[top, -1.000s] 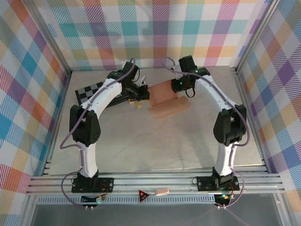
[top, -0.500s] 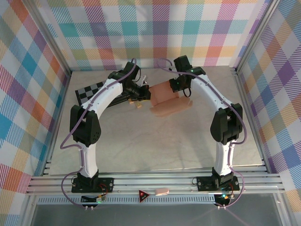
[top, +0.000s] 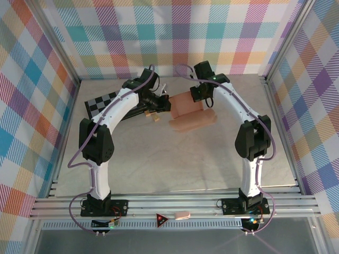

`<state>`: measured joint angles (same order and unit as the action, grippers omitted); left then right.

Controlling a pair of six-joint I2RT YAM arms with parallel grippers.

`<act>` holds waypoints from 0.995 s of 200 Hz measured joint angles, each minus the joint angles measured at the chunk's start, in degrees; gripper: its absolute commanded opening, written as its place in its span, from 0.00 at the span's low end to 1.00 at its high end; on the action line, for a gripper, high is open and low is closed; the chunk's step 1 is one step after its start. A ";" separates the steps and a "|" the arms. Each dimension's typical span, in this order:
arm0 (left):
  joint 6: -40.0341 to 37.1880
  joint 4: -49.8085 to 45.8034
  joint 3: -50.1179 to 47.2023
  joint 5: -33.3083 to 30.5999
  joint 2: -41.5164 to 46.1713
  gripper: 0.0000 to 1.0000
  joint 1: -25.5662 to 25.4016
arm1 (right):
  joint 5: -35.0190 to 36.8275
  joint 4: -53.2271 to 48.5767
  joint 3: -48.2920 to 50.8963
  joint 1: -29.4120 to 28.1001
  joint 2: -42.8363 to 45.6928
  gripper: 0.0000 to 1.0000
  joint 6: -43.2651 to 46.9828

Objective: Fold the paper box

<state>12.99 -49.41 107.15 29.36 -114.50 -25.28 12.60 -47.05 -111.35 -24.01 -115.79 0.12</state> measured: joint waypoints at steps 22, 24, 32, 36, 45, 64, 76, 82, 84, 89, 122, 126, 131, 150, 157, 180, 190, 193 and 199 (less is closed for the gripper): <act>0.22 -0.02 0.02 -0.57 0.00 0.00 -0.52 | 4.26 -0.76 0.00 -1.11 0.00 0.00 -1.22; 0.28 -0.02 0.04 -0.66 0.00 0.00 -0.59 | 4.61 -0.81 0.00 -1.20 0.00 0.00 -1.40; 0.46 -0.02 0.04 -0.98 0.00 0.00 -0.76 | 6.23 -0.98 0.00 -1.64 0.00 0.01 -2.05; 0.66 -0.02 0.04 -1.07 0.00 0.00 -0.83 | 6.73 -1.05 -0.02 -1.84 0.00 0.05 -2.25; 0.87 -0.04 0.04 -1.46 0.00 0.00 -0.92 | 7.63 -1.16 -0.02 -2.21 0.00 0.11 -2.71; 1.11 -0.13 0.04 -2.16 0.00 0.00 -0.94 | 7.43 -1.11 0.00 -2.34 0.00 0.25 -3.58; 1.29 -0.15 0.04 -2.60 0.00 0.00 -0.94 | 5.25 -1.14 0.00 -2.12 0.00 0.34 -3.52; 1.46 -0.15 0.04 -2.80 0.00 0.00 -0.94 | 4.07 -1.16 0.00 -1.86 0.02 0.38 -3.28; 1.55 -0.15 0.04 -2.91 0.00 0.00 -0.94 | 3.54 -1.16 0.00 -1.81 0.02 0.40 -3.34; 1.70 -0.15 0.04 -3.06 0.00 0.00 -0.94 | 2.40 -1.18 0.02 -1.66 0.09 0.43 -3.10; 2.49 -0.17 0.07 -3.54 0.00 0.00 -0.90 | -7.78 -1.14 3.58 0.37 2.91 0.54 -2.91; 2.56 -0.20 0.11 -3.54 0.00 0.00 -0.90 | -8.79 -1.05 4.63 0.68 3.72 0.54 -3.08; 2.58 -0.24 0.24 -3.54 0.00 0.00 -0.90 | -10.05 -1.07 6.08 1.09 4.81 0.55 -3.15; 2.58 -0.26 0.81 -3.50 0.00 0.00 -0.90 | -13.27 -1.05 10.01 2.40 8.15 0.54 -3.08; 2.58 -0.28 1.09 -3.50 0.00 0.00 -0.90 | -14.01 -1.03 11.15 2.84 9.20 0.53 -3.08; 2.58 -0.44 1.81 -3.48 0.00 0.00 -0.90 | -15.80 -1.05 13.64 3.78 11.41 0.51 -3.06; 2.58 -0.44 2.03 -3.48 0.00 0.00 -0.90 | -16.20 -1.03 14.40 4.09 11.96 0.48 -3.06; 2.58 -0.46 2.10 -3.50 0.00 0.00 -0.87 | -16.20 -1.03 14.69 4.13 12.13 0.47 -3.06; 2.58 -0.46 2.21 -3.48 0.00 0.00 -0.90 | -16.15 -1.03 15.04 4.13 12.37 0.45 -2.97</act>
<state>15.57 -49.87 109.36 25.89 -114.50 -26.17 -3.55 -48.07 -96.31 -19.88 -103.42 -2.85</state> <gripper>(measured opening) 0.047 0.482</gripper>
